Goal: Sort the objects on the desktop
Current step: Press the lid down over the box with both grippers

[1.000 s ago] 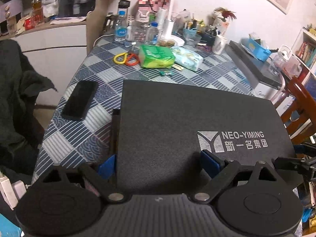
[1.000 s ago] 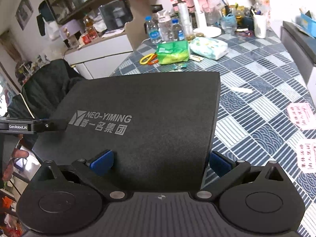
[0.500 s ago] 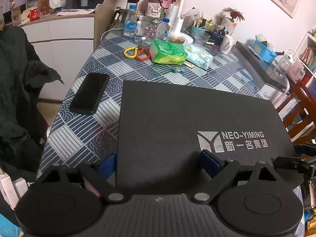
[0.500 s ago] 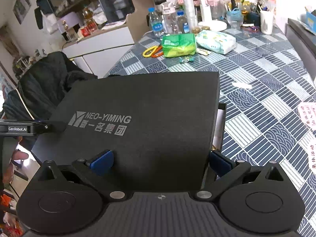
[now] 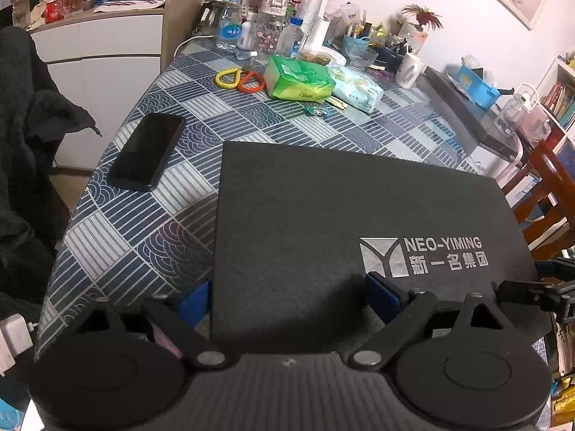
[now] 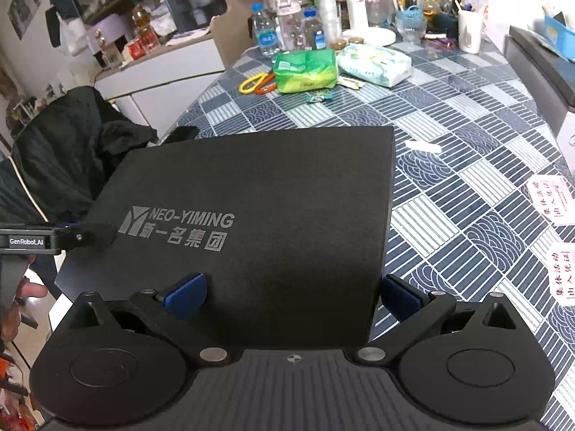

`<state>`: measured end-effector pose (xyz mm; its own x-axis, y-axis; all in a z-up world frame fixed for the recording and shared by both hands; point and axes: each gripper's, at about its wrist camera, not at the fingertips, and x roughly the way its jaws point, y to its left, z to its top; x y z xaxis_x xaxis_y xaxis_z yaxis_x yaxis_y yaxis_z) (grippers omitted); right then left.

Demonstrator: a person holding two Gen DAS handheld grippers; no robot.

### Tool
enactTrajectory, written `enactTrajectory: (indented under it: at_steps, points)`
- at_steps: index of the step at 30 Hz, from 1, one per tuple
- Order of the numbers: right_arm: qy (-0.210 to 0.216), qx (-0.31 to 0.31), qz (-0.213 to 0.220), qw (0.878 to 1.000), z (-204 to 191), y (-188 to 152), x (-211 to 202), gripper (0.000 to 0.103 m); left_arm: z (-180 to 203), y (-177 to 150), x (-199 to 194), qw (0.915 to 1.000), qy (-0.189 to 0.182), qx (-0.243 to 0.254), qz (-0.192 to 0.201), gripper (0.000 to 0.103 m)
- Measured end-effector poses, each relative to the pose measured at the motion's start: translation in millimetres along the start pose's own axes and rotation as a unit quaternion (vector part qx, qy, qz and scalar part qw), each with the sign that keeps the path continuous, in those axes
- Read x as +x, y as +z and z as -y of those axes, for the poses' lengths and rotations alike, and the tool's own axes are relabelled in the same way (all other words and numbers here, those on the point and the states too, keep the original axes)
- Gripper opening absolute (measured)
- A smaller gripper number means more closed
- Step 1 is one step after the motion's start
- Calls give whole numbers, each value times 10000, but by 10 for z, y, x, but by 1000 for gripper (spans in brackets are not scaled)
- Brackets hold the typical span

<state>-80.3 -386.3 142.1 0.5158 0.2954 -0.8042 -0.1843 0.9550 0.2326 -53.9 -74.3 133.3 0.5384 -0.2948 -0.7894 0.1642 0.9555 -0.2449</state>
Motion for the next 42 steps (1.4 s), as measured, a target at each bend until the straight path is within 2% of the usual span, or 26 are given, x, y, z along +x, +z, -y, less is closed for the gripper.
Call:
enactTrajectory:
  at_steps: [25,42]
  points:
    - [94,283,-159,9994,121,-43,164,103,63,17,73,9995,225,132,-161,103]
    - [90,347,-192,9992,138,-54,204,103,53,10,118,9994,250,100,-209,103]
